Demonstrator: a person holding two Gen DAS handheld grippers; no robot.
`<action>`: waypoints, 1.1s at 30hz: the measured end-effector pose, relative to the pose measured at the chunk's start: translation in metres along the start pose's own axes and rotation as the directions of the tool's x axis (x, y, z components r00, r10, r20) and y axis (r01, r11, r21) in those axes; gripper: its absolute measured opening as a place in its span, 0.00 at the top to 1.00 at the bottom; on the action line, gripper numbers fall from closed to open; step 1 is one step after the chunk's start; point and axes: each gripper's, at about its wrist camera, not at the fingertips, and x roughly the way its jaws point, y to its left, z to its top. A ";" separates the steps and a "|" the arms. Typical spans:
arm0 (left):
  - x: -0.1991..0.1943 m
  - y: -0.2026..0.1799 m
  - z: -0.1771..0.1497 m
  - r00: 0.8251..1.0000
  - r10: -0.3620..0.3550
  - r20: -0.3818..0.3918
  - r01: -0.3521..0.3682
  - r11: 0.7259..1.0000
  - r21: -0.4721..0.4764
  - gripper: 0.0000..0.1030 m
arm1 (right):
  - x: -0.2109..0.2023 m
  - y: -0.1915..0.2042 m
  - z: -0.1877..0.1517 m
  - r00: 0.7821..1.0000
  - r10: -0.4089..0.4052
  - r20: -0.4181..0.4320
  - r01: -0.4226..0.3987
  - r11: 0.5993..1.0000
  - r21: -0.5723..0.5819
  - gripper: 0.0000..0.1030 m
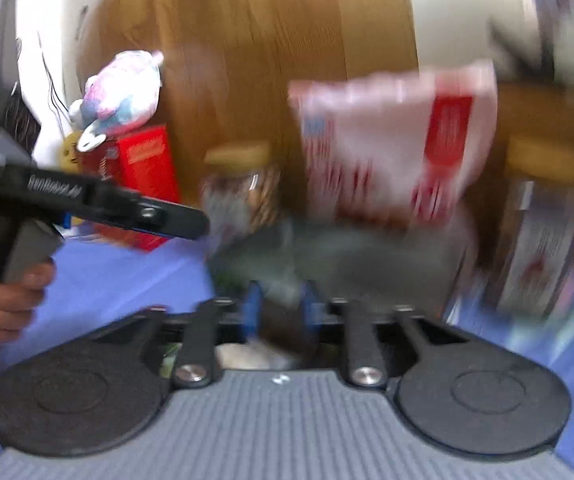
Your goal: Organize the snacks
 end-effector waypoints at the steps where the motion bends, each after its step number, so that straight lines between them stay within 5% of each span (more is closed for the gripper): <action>1: 0.006 0.004 -0.004 0.999 -0.008 -0.044 0.007 1.000 -0.016 0.09 | 0.003 -0.005 -0.003 0.999 0.021 -0.041 -0.019 0.999 0.045 0.53; 3: 0.020 0.009 -0.010 0.995 -0.015 -0.103 0.010 0.999 -0.047 0.09 | 0.008 -0.009 -0.010 0.994 0.052 -0.096 -0.043 0.995 0.091 0.50; 5: 0.035 0.013 -0.016 0.989 -0.023 -0.147 0.012 0.997 -0.074 0.09 | 0.012 -0.003 -0.017 0.991 0.037 -0.131 -0.027 0.996 0.080 0.34; 7: 0.054 0.017 -0.022 0.979 -0.050 -0.197 0.028 0.993 -0.114 0.16 | 0.020 0.003 -0.021 0.986 0.054 -0.160 -0.044 0.997 0.069 0.31; 9: 0.066 0.020 -0.029 0.966 -0.122 -0.229 0.080 0.980 -0.184 0.35 | 0.033 0.006 -0.022 0.979 0.076 -0.188 -0.063 0.995 0.077 0.35; 11: 0.063 0.017 -0.031 0.968 -0.121 -0.219 0.078 0.978 -0.194 0.38 | 0.036 0.011 -0.023 0.979 0.090 -0.181 -0.078 0.994 0.071 0.49; 17: 0.008 -0.014 -0.027 0.990 -0.081 -0.117 0.071 0.993 -0.090 0.42 | 0.000 0.037 -0.016 0.991 0.111 -0.079 -0.113 0.993 -0.016 0.55; 21: -0.014 -0.035 0.006 0.996 -0.086 0.017 0.086 0.996 -0.011 0.40 | -0.029 0.052 0.001 0.994 0.047 0.101 -0.031 0.988 -0.153 0.55; 25: 0.006 -0.050 0.040 0.993 -0.085 0.087 0.080 0.995 0.057 0.34 | -0.022 0.050 0.017 0.977 -0.056 0.207 0.110 0.959 -0.262 0.55; 33: 0.090 -0.034 0.040 0.998 0.023 -0.051 -0.023 1.000 -0.002 0.33 | 0.038 0.012 0.011 0.973 -0.204 0.107 0.226 0.937 -0.267 0.51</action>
